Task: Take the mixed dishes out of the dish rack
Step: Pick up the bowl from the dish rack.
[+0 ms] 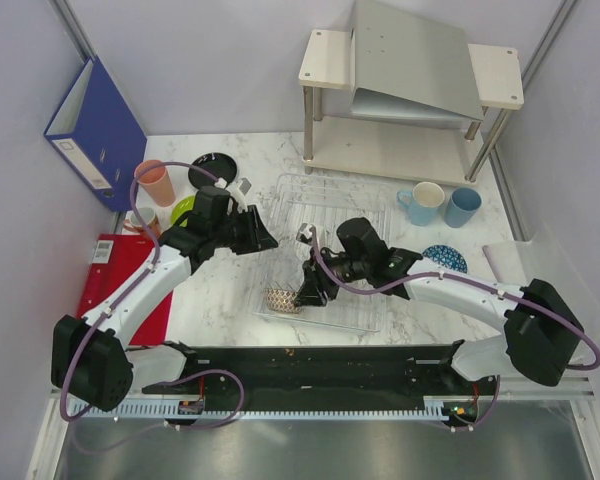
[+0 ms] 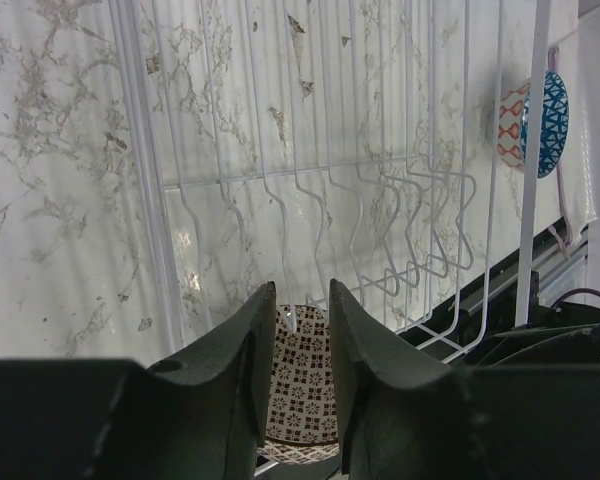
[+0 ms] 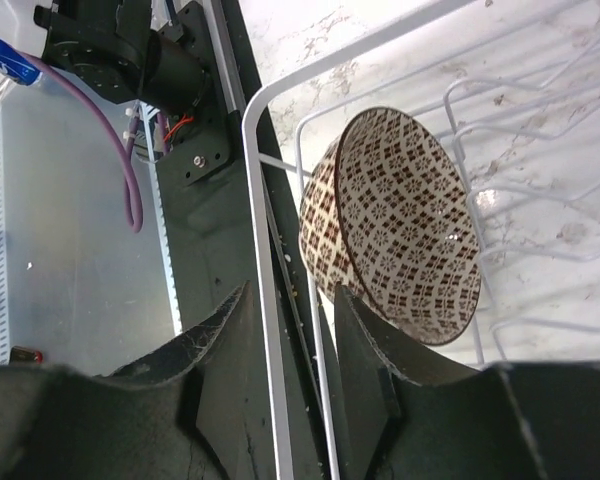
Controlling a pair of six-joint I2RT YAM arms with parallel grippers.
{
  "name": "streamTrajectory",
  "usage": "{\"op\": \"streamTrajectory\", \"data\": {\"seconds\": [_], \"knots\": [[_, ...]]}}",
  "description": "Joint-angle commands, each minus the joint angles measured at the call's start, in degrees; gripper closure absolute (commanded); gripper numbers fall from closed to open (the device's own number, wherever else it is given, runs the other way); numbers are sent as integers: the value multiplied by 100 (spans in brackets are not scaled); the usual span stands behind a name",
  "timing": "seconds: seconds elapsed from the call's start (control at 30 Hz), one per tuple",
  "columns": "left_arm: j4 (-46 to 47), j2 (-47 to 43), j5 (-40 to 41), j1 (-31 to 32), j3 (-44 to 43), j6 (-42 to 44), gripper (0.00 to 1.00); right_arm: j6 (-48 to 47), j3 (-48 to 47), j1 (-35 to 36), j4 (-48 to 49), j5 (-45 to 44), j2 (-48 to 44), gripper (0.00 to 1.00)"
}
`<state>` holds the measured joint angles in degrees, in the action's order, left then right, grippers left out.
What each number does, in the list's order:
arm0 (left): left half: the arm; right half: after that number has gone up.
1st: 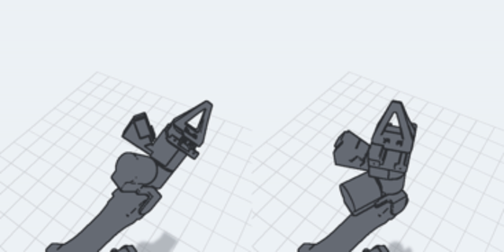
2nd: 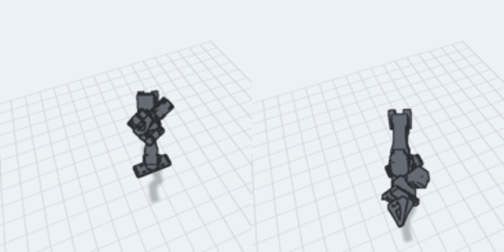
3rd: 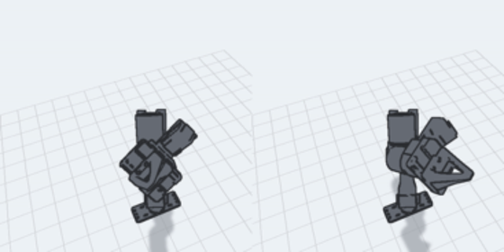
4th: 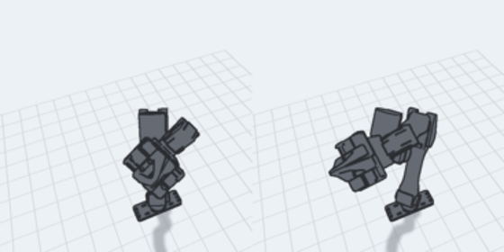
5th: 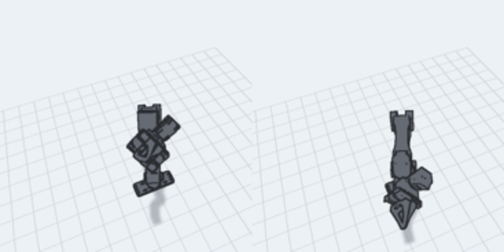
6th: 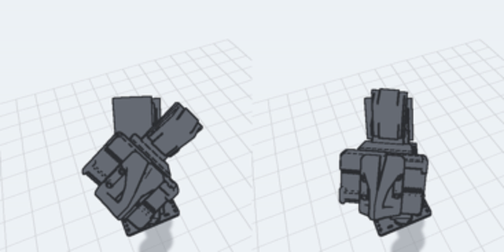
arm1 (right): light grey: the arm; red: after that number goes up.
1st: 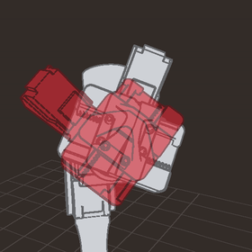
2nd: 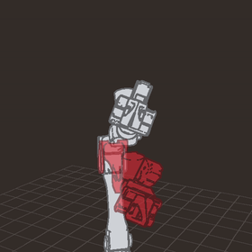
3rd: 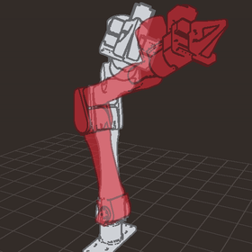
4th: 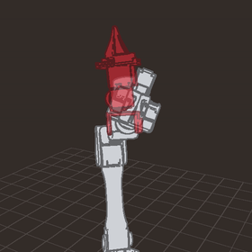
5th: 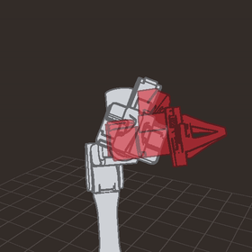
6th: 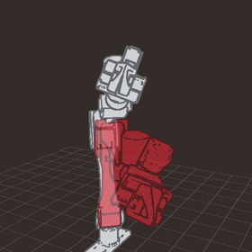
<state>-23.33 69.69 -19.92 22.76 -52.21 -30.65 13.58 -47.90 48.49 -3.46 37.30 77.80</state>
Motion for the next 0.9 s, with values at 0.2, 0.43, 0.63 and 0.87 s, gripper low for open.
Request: {"op": "streamTrajectory", "data": {"seconds": [0.2,0.43,0.63,0.87], "knots": [[294,9,-275,26,158,130,65,-260,-422,134,469,-258,446,56],[347,413,-276,26,114,104,66,-242,-431,134,514,-460,132,55],[356,660,-196,26,131,25,67,-523,-606,134,145,-820,16,45],[347,607,-170,26,149,16,67,-734,-607,134,92,-926,270,44]]}}
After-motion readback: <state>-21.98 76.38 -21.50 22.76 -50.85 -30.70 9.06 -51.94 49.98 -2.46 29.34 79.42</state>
